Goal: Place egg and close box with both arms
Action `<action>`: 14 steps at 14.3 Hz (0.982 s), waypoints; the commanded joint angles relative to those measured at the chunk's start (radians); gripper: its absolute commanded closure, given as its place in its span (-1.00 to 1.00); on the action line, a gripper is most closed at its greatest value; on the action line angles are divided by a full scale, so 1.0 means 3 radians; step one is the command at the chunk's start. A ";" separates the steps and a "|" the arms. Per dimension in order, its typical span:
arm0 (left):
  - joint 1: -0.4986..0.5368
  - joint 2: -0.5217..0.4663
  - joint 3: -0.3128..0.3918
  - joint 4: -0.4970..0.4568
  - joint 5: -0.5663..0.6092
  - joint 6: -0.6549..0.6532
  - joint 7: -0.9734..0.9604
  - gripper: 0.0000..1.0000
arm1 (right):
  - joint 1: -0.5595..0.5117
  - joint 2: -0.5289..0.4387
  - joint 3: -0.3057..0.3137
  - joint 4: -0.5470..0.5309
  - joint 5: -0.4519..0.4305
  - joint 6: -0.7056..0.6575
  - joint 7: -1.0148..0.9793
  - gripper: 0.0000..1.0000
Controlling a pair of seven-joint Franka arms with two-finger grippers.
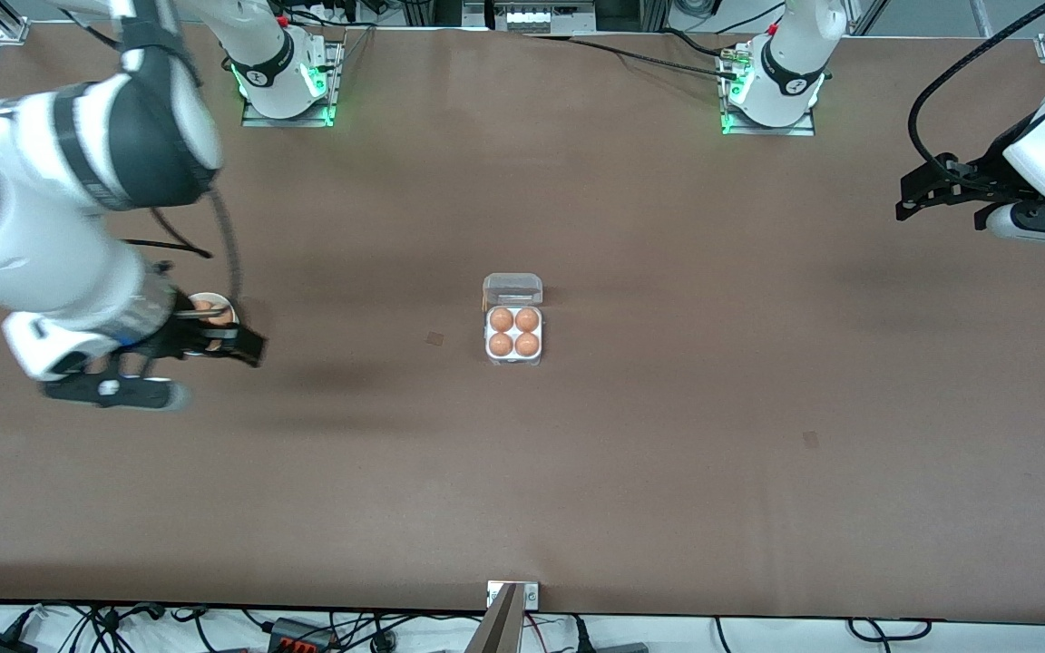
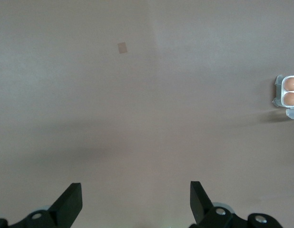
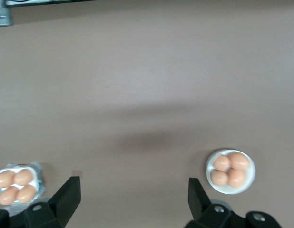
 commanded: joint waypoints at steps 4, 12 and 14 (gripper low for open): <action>0.0121 0.0050 0.0015 0.0083 -0.0201 -0.0091 0.0055 -1.00 | -0.0610 -0.0361 0.0238 -0.0217 -0.0019 -0.0138 -0.0234 -1.00; 0.0153 0.0075 0.0015 0.0088 -0.0227 -0.0096 0.0060 -1.00 | -0.0795 -0.0791 0.0269 -0.0661 -0.0224 -0.0149 -0.0890 -1.00; 0.0158 0.0075 0.0015 0.0083 -0.0227 -0.0101 0.0060 -1.00 | -0.0795 -0.1030 0.0269 -0.1039 -0.0229 -0.0022 -0.0890 -1.00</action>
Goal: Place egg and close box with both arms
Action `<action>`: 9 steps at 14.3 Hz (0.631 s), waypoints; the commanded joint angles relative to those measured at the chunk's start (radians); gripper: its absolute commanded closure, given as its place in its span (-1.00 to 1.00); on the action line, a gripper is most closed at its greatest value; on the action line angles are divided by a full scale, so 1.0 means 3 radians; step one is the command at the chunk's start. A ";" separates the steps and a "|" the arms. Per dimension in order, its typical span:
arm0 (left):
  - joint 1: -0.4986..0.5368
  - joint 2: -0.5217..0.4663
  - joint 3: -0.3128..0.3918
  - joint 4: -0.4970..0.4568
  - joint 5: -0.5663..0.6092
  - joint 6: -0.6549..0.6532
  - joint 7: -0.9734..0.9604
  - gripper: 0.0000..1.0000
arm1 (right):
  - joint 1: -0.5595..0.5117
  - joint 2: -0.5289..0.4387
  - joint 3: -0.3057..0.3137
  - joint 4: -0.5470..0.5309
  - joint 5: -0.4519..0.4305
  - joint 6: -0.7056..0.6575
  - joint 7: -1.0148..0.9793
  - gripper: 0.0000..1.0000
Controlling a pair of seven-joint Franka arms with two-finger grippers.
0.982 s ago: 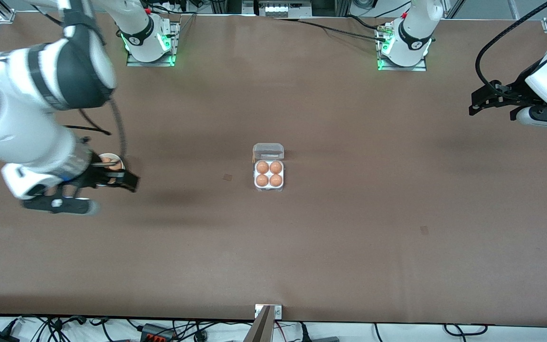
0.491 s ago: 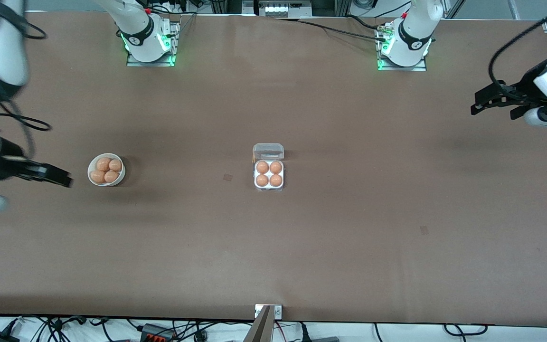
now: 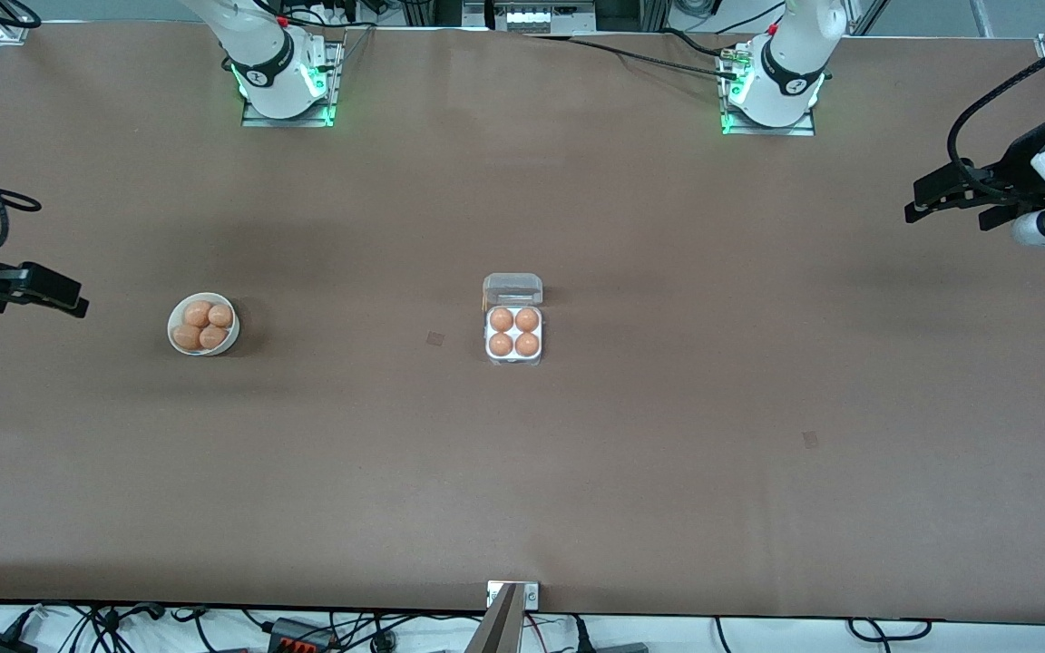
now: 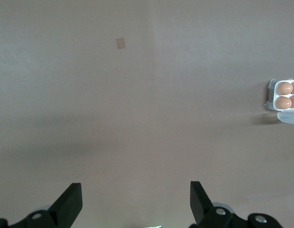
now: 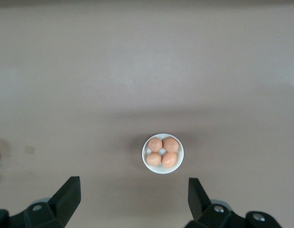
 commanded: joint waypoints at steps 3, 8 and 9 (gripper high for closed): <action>0.0096 0.0039 -0.0010 0.0078 -0.0067 -0.0115 0.0069 -1.00 | 0.0020 -0.0716 0.0034 -0.1062 -0.0164 0.0341 -0.0065 -1.00; 0.0229 0.0080 -0.0010 0.0078 -0.0149 -0.0156 0.0084 -1.00 | 0.0051 -0.0906 0.0039 -0.1299 -0.0195 0.0280 -0.0076 -1.00; 0.0234 0.0080 -0.0010 0.0078 -0.0149 -0.0156 0.0084 -1.00 | 0.0051 -0.0906 0.0039 -0.1284 -0.0185 0.0280 -0.0076 -1.00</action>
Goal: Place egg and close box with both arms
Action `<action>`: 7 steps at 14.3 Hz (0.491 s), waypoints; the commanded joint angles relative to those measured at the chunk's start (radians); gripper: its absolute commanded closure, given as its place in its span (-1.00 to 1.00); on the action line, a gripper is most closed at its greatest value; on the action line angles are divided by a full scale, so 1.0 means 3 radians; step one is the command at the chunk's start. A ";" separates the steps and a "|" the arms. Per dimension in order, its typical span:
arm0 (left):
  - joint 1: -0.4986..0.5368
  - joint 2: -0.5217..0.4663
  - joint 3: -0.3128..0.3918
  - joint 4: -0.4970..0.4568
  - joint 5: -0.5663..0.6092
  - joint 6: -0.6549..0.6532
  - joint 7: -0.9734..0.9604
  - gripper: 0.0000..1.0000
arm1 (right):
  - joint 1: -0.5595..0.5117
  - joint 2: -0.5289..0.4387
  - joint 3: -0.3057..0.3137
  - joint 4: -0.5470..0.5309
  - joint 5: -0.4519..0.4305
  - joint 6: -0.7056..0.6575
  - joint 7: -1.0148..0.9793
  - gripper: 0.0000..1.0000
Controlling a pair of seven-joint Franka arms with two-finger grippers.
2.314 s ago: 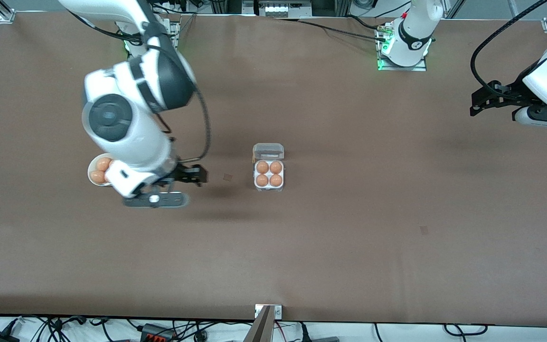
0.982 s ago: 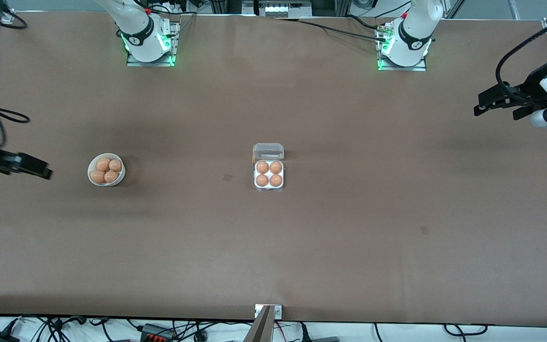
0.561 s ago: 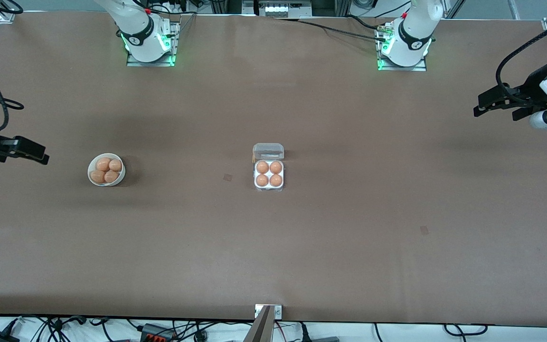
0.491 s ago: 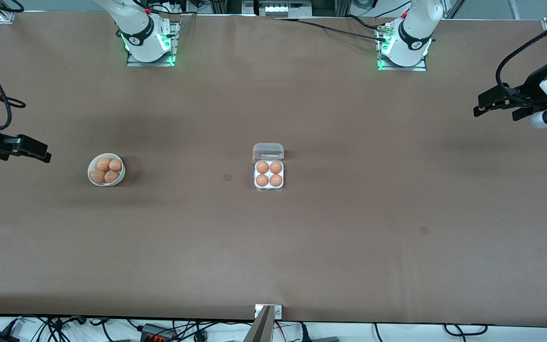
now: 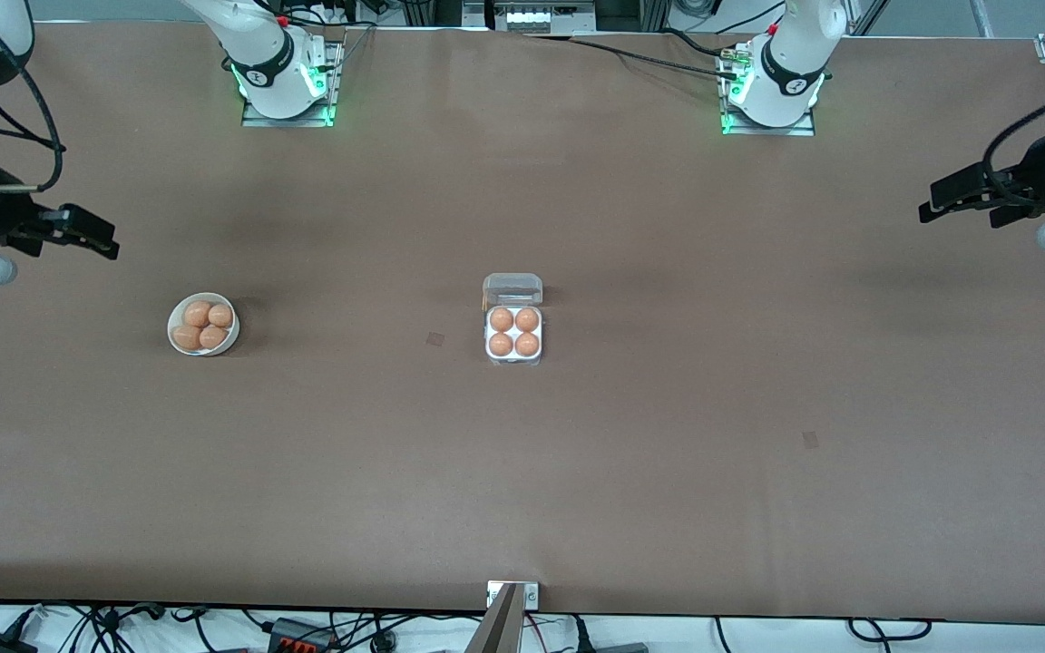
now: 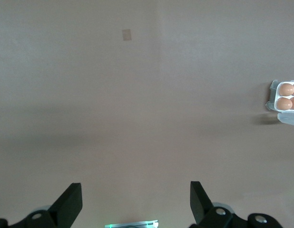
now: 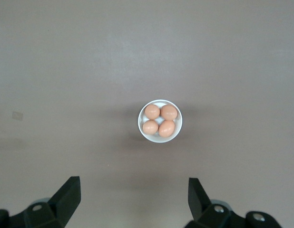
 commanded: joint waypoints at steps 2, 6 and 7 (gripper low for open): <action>0.0042 0.0034 -0.0015 0.0078 -0.0064 -0.0072 0.0073 -1.00 | 0.0003 -0.0083 0.0012 -0.0082 -0.0057 0.0064 -0.0050 -1.00; 0.0057 0.0034 -0.0015 0.0078 -0.0064 -0.0072 0.0073 -1.00 | 0.0003 -0.0052 0.0012 -0.0047 -0.0041 0.0085 -0.0050 -1.00; 0.0052 0.0034 -0.0015 0.0078 -0.0064 -0.0072 0.0073 -1.00 | 0.0008 -0.0042 0.0017 -0.0021 -0.0041 0.0065 -0.0050 -1.00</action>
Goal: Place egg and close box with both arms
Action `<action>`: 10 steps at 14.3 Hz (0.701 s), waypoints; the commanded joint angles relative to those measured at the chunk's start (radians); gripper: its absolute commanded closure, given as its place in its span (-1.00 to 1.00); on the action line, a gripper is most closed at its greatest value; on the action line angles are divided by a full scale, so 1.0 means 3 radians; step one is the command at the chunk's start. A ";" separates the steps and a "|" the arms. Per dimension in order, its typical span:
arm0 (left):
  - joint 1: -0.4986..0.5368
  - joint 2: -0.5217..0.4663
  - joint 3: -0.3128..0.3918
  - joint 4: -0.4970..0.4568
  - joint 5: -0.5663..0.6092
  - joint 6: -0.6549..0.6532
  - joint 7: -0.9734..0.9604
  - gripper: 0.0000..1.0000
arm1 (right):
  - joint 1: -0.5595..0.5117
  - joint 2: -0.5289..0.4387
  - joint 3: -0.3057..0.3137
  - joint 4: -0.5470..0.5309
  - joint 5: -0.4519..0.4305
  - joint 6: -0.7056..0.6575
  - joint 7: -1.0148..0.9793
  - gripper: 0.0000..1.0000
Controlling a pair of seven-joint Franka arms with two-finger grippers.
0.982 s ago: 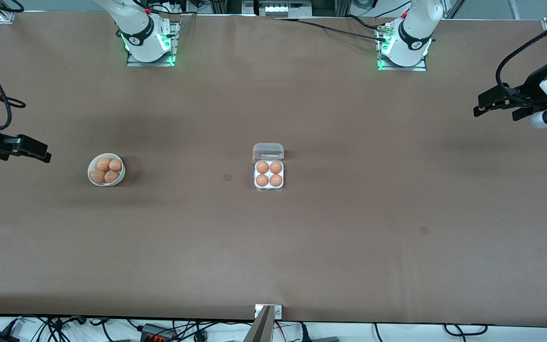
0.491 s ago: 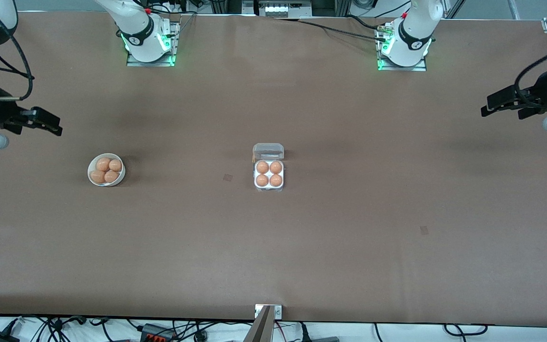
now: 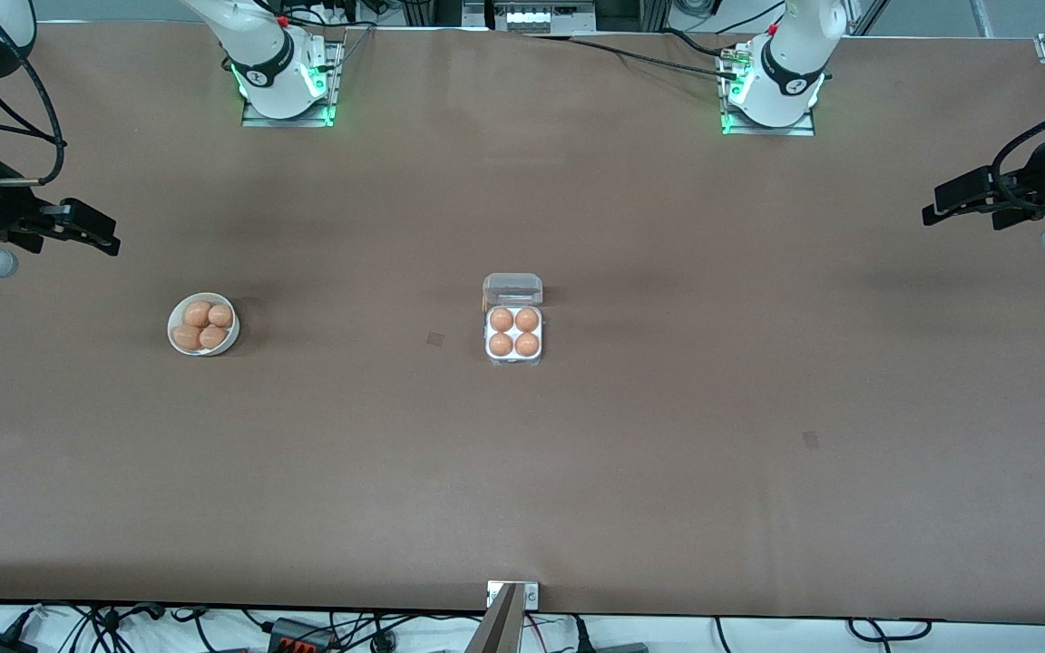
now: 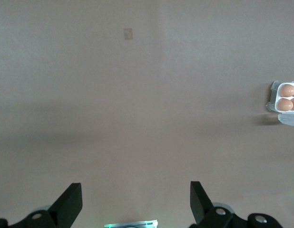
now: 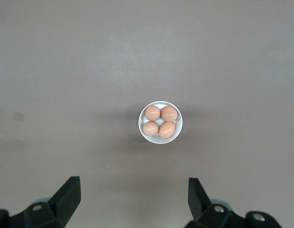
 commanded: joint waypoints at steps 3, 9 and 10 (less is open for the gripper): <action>0.0038 0.0026 -0.0014 0.0078 -0.0064 -0.0071 0.0072 -1.00 | 0.0008 -0.0016 0.0016 -0.0009 -0.0026 0.0011 -0.0044 -1.00; 0.0043 0.0026 -0.0014 0.0078 -0.0059 -0.0071 0.0077 -1.00 | -0.0002 -0.0022 0.0016 0.0058 -0.0056 0.0047 -0.0044 -1.00; 0.0043 0.0026 -0.0014 0.0078 -0.0064 -0.0071 0.0077 -1.00 | -0.0002 -0.0017 0.0016 0.0058 -0.0051 0.0047 -0.0029 -1.00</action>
